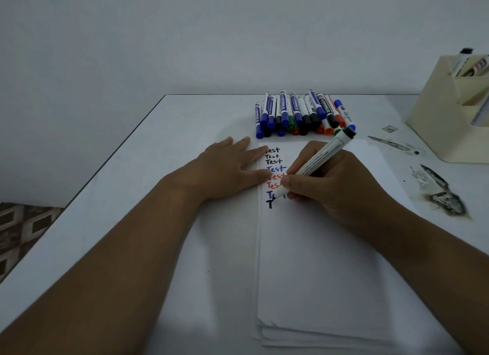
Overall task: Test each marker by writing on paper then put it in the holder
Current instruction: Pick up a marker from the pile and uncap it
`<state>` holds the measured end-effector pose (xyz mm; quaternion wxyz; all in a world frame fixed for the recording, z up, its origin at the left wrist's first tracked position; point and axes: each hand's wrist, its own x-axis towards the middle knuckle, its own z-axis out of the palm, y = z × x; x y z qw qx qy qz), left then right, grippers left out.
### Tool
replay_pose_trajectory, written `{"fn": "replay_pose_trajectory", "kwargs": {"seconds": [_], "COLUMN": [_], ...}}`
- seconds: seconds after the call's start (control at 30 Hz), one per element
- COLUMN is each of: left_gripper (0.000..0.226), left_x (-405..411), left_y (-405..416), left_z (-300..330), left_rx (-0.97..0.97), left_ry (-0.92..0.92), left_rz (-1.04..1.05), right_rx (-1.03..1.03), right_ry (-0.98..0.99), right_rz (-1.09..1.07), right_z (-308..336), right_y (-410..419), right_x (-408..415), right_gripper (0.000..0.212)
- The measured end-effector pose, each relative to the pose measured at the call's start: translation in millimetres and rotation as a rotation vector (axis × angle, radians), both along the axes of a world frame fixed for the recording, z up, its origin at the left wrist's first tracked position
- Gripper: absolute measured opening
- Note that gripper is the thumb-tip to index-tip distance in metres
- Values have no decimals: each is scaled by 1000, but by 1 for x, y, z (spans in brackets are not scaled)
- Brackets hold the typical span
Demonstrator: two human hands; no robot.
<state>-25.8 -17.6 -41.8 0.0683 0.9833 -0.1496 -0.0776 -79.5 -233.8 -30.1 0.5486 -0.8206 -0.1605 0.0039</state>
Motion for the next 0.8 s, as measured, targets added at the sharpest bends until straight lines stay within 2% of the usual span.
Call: {"fn": "replay_pose_trajectory", "kwargs": {"seconds": [0.1,0.3,0.8], "left_gripper": [79,92,88], "left_x": [-1,0,2], "left_y": [0,1,1], "left_z": [2,2,1], "left_rx": [-1,-10,-4], "left_ry": [2,19,16], "left_rz": [0,8,10], "right_rx": [63,-33,-36], "right_ry": [27,24,-2], "right_rz": [4,20,5], "right_z": [1,0,0], "right_y": [0,1,-1], "right_x": [-1,-1,-2], "right_gripper": [11,12,14]}}
